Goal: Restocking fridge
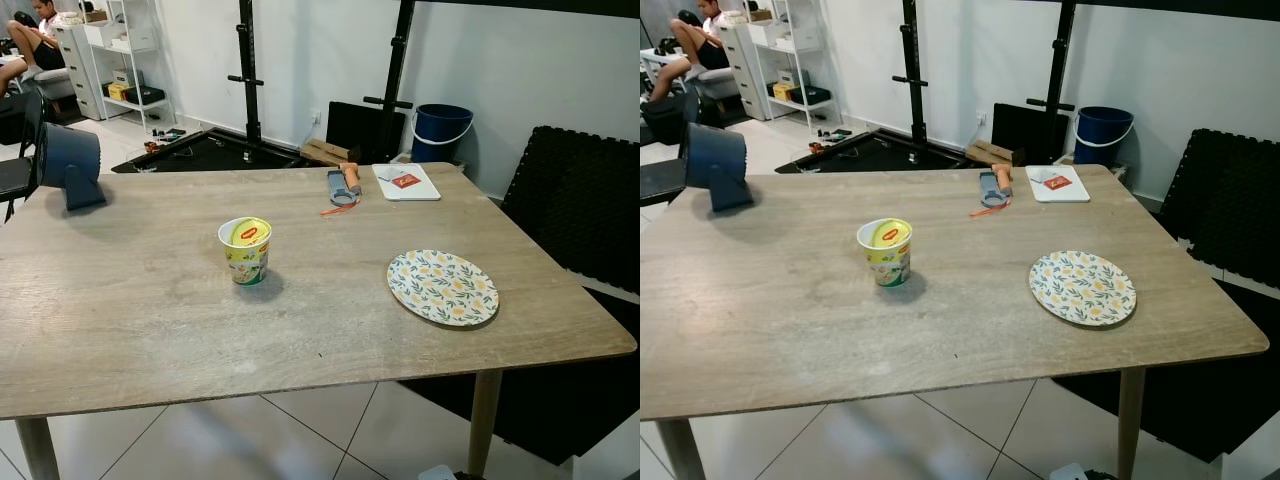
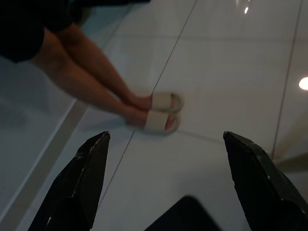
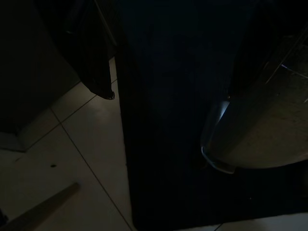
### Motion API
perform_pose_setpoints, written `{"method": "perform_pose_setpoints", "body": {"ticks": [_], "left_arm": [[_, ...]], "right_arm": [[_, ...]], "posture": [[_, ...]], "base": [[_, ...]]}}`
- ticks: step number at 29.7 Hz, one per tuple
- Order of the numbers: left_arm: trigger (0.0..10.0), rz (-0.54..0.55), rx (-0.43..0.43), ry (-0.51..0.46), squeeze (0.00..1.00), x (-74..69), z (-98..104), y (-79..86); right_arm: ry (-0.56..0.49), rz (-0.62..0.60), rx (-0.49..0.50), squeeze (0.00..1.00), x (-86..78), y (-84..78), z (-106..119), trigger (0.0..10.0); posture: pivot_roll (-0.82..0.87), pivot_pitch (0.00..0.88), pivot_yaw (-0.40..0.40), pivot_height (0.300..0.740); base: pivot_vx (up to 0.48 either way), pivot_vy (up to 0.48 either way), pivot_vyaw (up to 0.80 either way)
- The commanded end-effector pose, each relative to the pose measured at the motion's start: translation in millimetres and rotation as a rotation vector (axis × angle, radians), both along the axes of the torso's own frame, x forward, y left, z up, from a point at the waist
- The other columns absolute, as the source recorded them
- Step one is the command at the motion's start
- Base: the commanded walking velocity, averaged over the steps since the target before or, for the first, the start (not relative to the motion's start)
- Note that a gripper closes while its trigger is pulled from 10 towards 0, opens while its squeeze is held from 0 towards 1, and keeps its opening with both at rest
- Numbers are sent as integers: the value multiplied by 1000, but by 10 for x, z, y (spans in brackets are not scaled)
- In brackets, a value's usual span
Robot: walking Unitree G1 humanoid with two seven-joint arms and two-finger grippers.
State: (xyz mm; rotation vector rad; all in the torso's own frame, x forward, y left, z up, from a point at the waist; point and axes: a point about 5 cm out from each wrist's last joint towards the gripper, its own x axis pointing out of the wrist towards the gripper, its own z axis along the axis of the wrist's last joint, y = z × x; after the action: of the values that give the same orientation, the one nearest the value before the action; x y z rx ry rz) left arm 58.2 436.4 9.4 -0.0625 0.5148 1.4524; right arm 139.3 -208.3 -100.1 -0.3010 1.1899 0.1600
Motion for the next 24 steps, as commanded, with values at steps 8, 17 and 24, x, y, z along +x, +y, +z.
{"method": "perform_pose_setpoints", "body": {"ticks": [8,17,24], "left_arm": [[10000,-55,230,-129,0,410,569,303],[10000,-328,496,-342,0,1260,1399,315],[10000,-581,570,-512,0,1840,1777,-2]], "right_arm": [[-1,-4,1,0,5,-16,5,10000],[1,-4,-3,0,-2,-33,5,10000],[2,-6,-2,0,-5,-35,5,10000]], "posture": [[2,7,7,740],[-4,9,3,740],[-6,9,2,740]], "base": [[0,0,0],[0,0,0],[0,0,0]]}}
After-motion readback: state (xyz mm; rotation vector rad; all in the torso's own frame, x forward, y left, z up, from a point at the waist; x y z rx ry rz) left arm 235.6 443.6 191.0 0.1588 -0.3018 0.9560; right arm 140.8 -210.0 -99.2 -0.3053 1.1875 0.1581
